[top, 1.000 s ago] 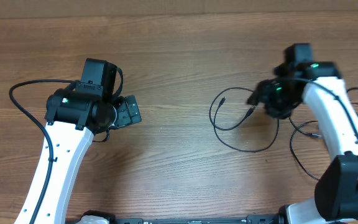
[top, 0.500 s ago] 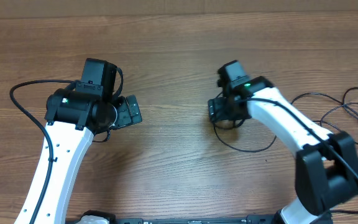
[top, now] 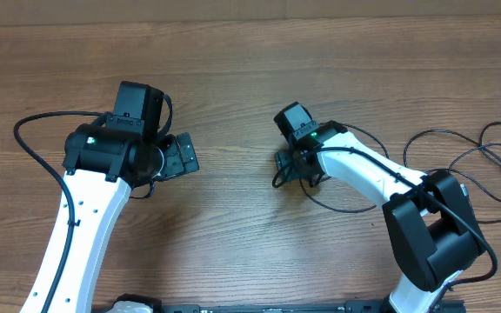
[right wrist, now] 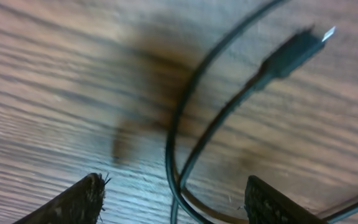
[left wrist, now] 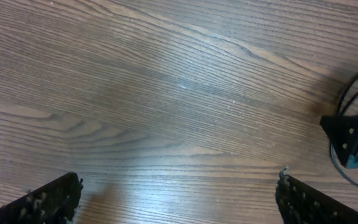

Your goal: Untangle cables

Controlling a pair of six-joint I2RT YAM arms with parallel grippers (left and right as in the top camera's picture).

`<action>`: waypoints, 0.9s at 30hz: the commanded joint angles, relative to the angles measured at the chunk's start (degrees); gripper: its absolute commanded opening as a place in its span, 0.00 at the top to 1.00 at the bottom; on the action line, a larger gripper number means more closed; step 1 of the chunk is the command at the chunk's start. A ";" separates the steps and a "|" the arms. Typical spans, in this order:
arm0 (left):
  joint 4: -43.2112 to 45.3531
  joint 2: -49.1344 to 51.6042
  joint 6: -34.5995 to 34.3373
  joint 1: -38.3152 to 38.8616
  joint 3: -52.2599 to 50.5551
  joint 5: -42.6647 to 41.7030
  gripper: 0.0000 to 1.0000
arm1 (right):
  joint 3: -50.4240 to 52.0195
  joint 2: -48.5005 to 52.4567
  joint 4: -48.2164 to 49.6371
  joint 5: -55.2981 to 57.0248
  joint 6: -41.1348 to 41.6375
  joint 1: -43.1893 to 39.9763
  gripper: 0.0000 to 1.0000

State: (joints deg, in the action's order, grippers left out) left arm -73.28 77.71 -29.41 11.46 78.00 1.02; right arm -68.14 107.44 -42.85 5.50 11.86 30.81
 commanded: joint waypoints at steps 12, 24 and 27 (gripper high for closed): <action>-0.15 0.13 1.09 -0.31 0.00 -0.68 0.00 | 6.82 0.07 -0.50 0.92 0.31 0.20 0.76; -0.15 0.13 1.09 -0.31 0.00 -0.70 0.00 | 6.78 0.07 -4.11 0.92 7.48 0.20 0.96; -0.15 0.13 1.09 -0.31 0.00 -0.70 0.00 | 6.08 0.00 -4.79 0.92 10.99 0.20 0.96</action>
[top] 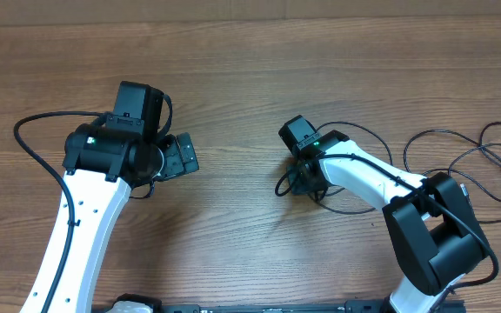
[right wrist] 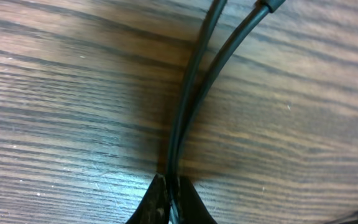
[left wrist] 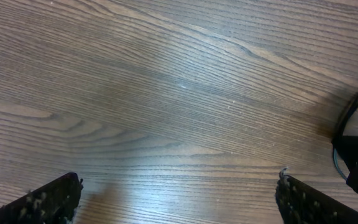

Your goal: Untangle cables

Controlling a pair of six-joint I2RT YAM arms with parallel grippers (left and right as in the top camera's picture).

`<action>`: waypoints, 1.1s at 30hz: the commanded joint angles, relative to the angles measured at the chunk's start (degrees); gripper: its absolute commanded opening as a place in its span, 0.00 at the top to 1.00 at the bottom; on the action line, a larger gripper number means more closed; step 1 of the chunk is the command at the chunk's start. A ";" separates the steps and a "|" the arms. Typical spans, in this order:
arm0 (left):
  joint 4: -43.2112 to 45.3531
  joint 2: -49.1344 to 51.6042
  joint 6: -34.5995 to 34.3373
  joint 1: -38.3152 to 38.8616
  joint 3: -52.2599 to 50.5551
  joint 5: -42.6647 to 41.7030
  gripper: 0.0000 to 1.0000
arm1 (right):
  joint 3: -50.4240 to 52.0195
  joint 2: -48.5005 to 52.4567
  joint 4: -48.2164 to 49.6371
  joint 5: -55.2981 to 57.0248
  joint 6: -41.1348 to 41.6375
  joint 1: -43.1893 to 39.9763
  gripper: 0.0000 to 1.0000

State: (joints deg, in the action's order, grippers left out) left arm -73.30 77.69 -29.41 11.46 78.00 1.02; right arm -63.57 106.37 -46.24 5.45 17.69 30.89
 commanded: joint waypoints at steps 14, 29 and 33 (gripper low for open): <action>-0.13 0.15 1.09 -0.31 0.00 -0.68 0.00 | -18.45 -7.98 -16.28 12.79 8.04 -10.23 0.96; 0.11 0.15 1.09 -0.31 0.00 -0.66 0.00 | -33.09 -15.08 -27.85 11.89 7.19 -48.43 0.96; 2.75 0.15 1.16 -0.26 0.00 -4.07 0.00 | -32.28 -15.04 -29.18 -14.88 -6.21 -51.01 0.78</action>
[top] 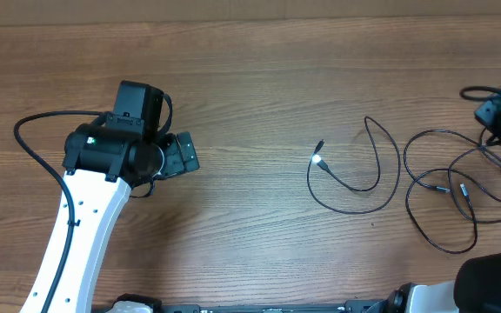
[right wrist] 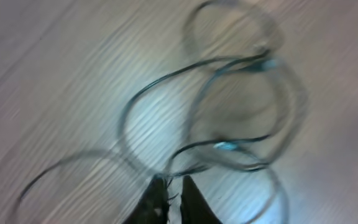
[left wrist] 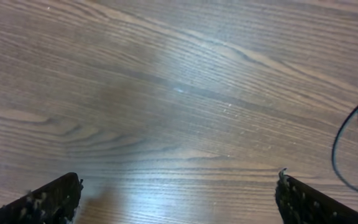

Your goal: Untangle cables

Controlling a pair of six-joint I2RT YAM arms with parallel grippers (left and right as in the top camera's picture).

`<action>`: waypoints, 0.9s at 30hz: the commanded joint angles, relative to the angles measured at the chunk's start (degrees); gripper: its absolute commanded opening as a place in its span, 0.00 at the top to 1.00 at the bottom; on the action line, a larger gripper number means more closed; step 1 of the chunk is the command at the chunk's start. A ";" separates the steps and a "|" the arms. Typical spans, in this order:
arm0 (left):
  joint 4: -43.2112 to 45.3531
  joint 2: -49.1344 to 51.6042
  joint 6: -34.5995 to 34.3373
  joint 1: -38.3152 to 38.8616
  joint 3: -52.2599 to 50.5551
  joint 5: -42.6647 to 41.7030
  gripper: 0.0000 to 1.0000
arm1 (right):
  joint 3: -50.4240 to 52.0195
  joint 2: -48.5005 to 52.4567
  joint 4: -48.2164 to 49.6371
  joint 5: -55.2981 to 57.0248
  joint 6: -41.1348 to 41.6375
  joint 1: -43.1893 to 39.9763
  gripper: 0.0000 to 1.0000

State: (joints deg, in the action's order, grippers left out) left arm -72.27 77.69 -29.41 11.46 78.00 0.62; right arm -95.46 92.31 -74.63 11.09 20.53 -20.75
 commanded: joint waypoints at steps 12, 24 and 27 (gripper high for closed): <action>6.45 0.17 3.58 -0.17 0.00 -9.22 0.00 | 6.49 -0.90 -3.80 -18.88 -12.13 11.39 0.30; 5.64 0.17 3.74 -0.17 0.00 -9.22 0.01 | 27.80 -0.79 17.79 -16.09 -12.07 21.05 0.34; 5.42 0.17 3.74 -0.17 0.00 -9.22 0.00 | 31.21 -0.79 22.32 -16.02 -12.04 21.46 0.39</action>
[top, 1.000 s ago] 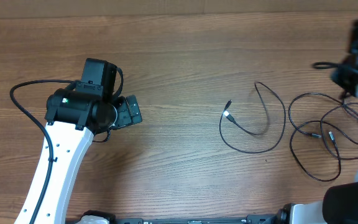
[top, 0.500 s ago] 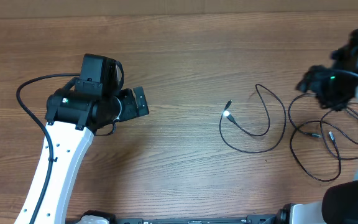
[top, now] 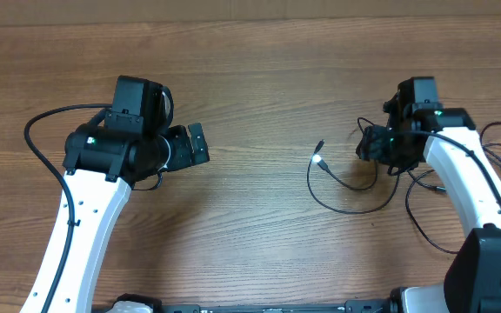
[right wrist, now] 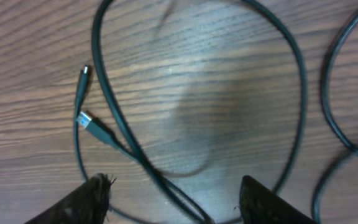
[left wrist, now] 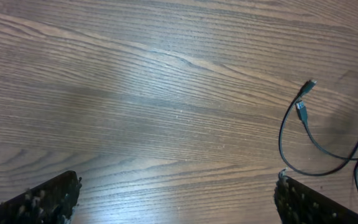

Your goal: Untangle cables

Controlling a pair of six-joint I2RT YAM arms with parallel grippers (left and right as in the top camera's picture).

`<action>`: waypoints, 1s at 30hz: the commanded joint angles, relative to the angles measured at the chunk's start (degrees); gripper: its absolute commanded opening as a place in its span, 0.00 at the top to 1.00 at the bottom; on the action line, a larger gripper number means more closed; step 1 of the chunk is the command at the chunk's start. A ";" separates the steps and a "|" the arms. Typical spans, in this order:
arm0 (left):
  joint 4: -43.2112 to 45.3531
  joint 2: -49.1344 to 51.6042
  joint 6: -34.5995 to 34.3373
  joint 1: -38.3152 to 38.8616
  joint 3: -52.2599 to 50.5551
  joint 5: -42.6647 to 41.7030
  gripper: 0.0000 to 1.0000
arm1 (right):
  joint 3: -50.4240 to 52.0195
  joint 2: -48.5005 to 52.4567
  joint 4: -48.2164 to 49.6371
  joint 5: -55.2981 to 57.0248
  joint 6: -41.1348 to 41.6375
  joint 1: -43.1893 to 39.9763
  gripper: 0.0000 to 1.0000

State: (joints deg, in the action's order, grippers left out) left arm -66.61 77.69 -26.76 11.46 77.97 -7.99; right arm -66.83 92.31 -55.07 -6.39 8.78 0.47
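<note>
Thin black cables lie on the wooden table. One loop [top: 348, 211] ends in two plugs [top: 318, 155] near the table's middle; more loops [top: 497, 127] spread to the far right. My right gripper [top: 368, 143] hovers open over the loop. In the right wrist view the cable [right wrist: 109, 106] runs down between the open fingers of the right gripper [right wrist: 179, 205], with a plug [right wrist: 87, 119] to the left. My left gripper [top: 200, 143] is open over bare wood; in the left wrist view the left gripper [left wrist: 176, 199] holds nothing, and the plugs [left wrist: 301, 109] lie to the right.
The left arm's own black lead [top: 37, 122] arcs over the table at far left. The table's back edge [top: 250, 22] runs along the top of the overhead view. Bare wood [top: 250, 104] lies between the two grippers.
My right gripper was shut at the table's far right edge; now it is open above the loop near the plugs. The left gripper has shifted slightly right, so the plugs show fully in its view.
My right gripper stood open over a cable near the table's middle, then it was shut on that cable. Then it was at the far right edge, still shut, with the loop lying spread right of centre. Now it is open above that loop.
</note>
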 commanded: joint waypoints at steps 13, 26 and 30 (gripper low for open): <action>-0.61 0.17 1.07 -0.17 0.02 -0.63 0.00 | -12.59 -1.09 -4.59 16.48 8.61 -3.89 0.96; -0.42 0.17 1.07 -0.20 0.02 -0.61 0.00 | -64.83 -1.07 -14.64 38.80 9.42 -14.10 0.96; -0.39 0.17 1.07 -0.20 0.02 -0.61 0.00 | -69.40 -1.09 -14.40 46.01 9.46 -15.69 0.96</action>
State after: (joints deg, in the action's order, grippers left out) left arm -67.24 77.71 -26.76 11.46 77.95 -8.19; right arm -133.75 91.61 -69.43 30.94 17.78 -14.24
